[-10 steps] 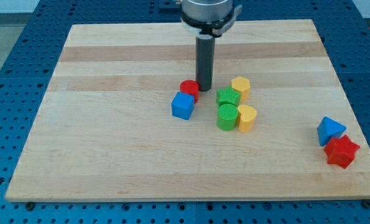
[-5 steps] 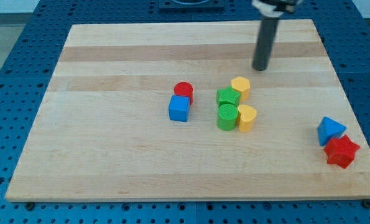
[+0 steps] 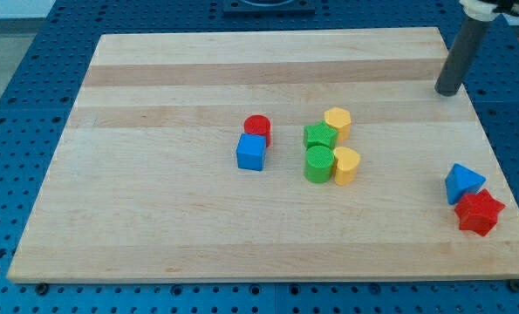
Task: Nudge red star down a bit
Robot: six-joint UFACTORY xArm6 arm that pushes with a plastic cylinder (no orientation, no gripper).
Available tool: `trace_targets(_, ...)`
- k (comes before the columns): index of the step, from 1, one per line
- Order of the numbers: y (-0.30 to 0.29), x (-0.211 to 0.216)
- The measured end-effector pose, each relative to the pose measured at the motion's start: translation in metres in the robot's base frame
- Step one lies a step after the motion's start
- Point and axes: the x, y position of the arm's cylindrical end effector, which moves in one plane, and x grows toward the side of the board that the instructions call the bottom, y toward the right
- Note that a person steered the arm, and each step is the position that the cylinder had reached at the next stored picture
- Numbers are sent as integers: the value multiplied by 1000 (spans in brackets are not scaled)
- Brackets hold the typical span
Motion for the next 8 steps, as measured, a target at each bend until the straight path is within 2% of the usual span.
trace_targets(2, 62, 89)
trace_targets(3, 77, 160)
trace_targets(4, 70, 186)
trace_targets(5, 32, 187)
trace_targets(8, -29, 245)
